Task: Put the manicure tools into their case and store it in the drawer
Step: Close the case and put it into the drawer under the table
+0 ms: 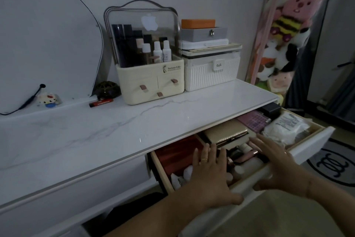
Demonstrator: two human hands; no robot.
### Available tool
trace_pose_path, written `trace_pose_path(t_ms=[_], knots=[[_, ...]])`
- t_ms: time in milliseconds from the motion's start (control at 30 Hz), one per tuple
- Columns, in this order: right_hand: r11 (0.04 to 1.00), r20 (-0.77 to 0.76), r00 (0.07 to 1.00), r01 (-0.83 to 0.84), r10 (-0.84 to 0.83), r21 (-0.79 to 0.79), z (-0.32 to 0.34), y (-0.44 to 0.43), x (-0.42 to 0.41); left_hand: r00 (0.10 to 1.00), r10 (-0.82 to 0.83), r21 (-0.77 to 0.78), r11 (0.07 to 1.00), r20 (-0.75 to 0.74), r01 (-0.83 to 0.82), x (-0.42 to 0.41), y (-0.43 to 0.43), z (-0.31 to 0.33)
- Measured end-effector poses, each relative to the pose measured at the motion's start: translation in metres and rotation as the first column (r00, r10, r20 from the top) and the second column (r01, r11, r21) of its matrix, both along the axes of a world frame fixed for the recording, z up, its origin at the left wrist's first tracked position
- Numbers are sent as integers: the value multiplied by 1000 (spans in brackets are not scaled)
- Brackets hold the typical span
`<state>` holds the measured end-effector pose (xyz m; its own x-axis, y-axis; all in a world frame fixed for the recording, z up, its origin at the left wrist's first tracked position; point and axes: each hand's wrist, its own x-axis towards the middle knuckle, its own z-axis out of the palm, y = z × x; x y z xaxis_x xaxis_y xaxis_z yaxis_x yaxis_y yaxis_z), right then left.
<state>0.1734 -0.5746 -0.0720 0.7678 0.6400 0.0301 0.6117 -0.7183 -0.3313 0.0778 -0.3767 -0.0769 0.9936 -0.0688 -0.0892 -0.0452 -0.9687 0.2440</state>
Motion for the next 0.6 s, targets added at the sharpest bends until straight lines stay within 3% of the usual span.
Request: trace_pose_path(t_ms=[133,333,467,600], knots=[[999,206,977,41,-47,34,-8,25,18,993,84,78,993,87,-91,3,23,3],[997,271,963,-25,2,80,-10,75,50,912,273,120,939,307,-321,6,77,-4],[994,255,966,-60,36,90,-17,104,69,857,254,89,941,447,-325,6,99,-15],[989,311,950,-10,-37,148,-29,120,78,804,199,101,947,561,-306,9,111,-25]])
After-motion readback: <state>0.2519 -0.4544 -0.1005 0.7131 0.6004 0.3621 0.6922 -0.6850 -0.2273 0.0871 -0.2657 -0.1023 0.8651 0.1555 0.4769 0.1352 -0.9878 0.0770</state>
